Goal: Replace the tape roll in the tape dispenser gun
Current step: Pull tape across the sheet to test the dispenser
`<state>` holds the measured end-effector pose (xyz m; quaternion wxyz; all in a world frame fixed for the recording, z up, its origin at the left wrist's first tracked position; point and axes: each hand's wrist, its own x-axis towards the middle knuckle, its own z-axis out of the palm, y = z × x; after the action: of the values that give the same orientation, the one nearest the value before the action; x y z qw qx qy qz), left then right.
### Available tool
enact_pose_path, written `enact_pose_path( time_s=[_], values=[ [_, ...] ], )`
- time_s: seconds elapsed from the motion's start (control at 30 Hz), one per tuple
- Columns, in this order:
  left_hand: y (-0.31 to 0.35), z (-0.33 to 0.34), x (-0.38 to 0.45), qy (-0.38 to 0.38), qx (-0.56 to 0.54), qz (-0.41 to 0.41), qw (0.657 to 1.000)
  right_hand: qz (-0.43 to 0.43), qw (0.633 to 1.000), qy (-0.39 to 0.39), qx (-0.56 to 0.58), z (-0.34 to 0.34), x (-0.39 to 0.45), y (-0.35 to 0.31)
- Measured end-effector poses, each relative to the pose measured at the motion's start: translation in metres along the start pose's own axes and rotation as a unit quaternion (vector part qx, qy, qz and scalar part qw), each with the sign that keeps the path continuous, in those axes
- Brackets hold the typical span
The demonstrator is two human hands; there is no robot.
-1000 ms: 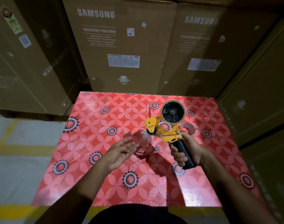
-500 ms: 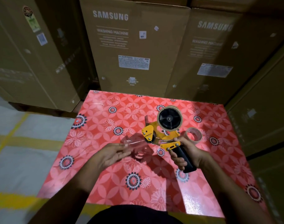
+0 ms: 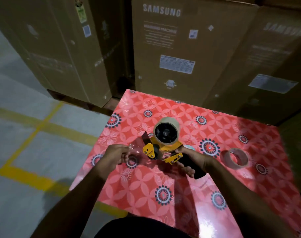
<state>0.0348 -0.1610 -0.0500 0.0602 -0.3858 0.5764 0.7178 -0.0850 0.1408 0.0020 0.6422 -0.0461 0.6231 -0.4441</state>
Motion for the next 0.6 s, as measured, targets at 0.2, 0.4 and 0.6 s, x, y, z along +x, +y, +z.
enact_pose_path(
  time_s=[0.2,0.4,0.6],
  values=[
    [-0.012,-0.057,0.031,0.087,0.01,0.032,0.996,0.039,0.998,0.035,-0.032,-0.013,0.018,-0.018],
    [-0.015,-0.057,0.056,0.199,0.198,0.144,0.949,0.029,0.991,0.049,-0.119,-0.012,0.04,-0.034],
    [-0.019,-0.058,0.066,0.235,0.264,0.24,0.904,0.05,0.987,0.075,-0.132,-0.008,0.053,-0.044]
  ],
)
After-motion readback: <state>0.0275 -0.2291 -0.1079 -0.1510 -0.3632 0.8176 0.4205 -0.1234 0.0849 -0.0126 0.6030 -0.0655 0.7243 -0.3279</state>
